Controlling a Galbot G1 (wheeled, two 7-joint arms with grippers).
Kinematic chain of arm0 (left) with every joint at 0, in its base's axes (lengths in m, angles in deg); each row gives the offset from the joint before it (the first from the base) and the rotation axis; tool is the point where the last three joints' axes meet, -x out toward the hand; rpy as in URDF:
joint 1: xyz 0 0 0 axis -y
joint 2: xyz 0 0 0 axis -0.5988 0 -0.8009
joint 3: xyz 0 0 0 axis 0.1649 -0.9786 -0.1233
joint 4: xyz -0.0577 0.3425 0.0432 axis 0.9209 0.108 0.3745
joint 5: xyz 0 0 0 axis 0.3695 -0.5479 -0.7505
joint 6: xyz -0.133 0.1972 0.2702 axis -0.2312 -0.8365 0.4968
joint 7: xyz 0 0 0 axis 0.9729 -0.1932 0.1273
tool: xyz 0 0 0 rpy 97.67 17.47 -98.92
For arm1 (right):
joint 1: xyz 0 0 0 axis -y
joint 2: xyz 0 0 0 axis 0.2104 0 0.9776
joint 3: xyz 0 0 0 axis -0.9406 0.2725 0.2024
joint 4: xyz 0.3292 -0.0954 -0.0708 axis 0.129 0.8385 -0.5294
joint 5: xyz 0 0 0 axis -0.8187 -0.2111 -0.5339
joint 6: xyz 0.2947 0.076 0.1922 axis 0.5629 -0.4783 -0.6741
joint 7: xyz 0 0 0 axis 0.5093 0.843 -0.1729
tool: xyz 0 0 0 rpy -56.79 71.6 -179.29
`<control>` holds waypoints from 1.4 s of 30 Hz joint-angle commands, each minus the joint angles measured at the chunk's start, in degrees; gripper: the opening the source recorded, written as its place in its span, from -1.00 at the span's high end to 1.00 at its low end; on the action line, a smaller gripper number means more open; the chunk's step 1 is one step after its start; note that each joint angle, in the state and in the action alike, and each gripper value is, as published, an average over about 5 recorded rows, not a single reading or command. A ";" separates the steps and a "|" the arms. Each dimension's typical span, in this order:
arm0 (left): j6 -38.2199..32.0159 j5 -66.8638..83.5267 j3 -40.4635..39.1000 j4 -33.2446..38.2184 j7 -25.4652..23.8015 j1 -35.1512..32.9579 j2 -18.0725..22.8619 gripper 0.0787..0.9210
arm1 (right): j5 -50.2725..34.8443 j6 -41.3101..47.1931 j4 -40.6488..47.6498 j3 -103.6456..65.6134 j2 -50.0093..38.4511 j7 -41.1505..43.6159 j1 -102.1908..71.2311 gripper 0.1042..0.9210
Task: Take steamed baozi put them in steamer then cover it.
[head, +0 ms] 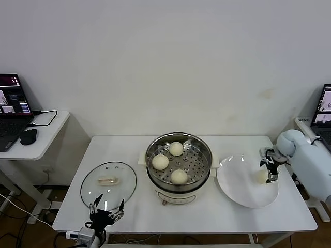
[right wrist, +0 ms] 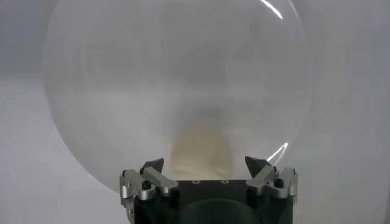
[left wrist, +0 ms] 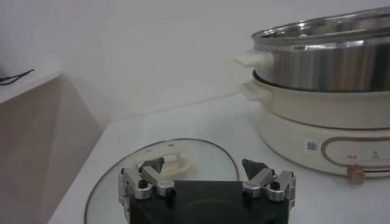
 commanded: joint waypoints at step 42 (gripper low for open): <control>-0.10 -0.01 -0.32 -1.27 -0.08 0.81 -0.19 -0.77 | -2.16 2.26 2.72 0.47 0.50 -0.74 1.45 -0.33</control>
